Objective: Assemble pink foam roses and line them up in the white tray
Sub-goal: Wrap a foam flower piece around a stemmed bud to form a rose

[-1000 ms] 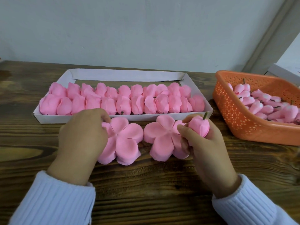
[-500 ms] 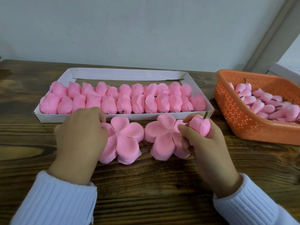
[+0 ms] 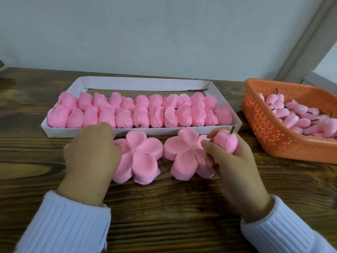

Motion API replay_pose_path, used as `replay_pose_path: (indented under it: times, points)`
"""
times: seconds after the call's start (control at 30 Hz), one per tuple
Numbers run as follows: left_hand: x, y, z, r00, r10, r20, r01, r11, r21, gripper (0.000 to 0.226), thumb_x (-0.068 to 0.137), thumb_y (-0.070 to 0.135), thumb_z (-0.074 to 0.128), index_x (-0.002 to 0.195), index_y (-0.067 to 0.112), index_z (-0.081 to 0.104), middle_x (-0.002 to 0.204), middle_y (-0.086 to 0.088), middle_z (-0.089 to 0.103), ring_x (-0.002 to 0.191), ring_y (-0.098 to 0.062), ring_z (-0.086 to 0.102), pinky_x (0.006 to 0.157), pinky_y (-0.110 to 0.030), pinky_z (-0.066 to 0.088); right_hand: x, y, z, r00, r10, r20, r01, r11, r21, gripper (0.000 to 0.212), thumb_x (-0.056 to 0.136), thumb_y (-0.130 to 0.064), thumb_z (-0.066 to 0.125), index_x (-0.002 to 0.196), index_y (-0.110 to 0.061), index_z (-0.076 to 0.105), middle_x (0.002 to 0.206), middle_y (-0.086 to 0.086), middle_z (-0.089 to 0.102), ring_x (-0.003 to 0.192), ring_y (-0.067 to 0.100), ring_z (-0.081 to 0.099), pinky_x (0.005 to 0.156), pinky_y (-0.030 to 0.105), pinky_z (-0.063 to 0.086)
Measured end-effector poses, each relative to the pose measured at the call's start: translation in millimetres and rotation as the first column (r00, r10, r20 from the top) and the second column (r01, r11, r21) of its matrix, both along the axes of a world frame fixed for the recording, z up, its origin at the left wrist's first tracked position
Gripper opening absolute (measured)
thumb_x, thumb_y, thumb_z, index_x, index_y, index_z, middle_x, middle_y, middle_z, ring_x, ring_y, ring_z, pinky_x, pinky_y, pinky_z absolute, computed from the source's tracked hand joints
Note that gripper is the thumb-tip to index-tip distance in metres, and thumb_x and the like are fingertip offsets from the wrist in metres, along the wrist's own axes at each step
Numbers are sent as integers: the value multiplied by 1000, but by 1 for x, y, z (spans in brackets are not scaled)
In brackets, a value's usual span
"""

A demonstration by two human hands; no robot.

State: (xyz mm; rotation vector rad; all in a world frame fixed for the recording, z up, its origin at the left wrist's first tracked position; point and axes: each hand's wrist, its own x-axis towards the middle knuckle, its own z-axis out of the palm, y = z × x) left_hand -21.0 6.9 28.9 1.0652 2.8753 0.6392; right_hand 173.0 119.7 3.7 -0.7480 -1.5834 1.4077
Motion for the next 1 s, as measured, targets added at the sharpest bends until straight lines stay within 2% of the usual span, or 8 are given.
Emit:
replay_pose_path:
  times: [0.2,0.47,0.67,0.9,1.0]
  points:
    - [0,1,0,999,2,-51,-3,999,-35,9,91,19,59,95,16,66,89,-7,66,86,-29,58,81,-47,50,0,0,0,1000,-9,12,9,1000,-10,7,72,-21,66,71,-28,65,55,-7,54,49,8,50,46,19,40]
    - [0,3,-2,998,23,-63,-26,999,-46,16,91,20,58,107,17,62,99,-8,63,91,-29,56,81,-43,46,0,-1,2,1000,-6,-7,6,1000,-14,9,73,-18,64,70,-26,64,54,-4,53,47,8,47,45,19,39]
    - [1,3,-2,996,17,-90,-23,997,-70,14,93,22,54,100,18,66,95,-6,63,89,-29,57,82,-44,48,0,-2,2,1000,-5,15,5,1000,-13,8,72,-22,65,70,-29,65,55,-7,54,49,6,50,46,18,40]
    - [0,2,-4,996,14,-86,-16,1000,-21,14,91,18,59,104,17,63,99,-6,65,94,-30,58,84,-46,47,1,-1,2,1000,4,-4,-4,1000,-8,9,74,-18,64,70,-26,64,54,-6,53,48,8,48,46,19,40]
    - [0,3,-4,993,36,-111,-39,999,-31,11,92,18,58,100,20,64,98,-4,66,95,-29,57,83,-41,43,1,-1,2,1000,2,-10,-2,1000,-18,9,74,-17,64,70,-26,65,53,-5,53,47,9,47,45,21,39]
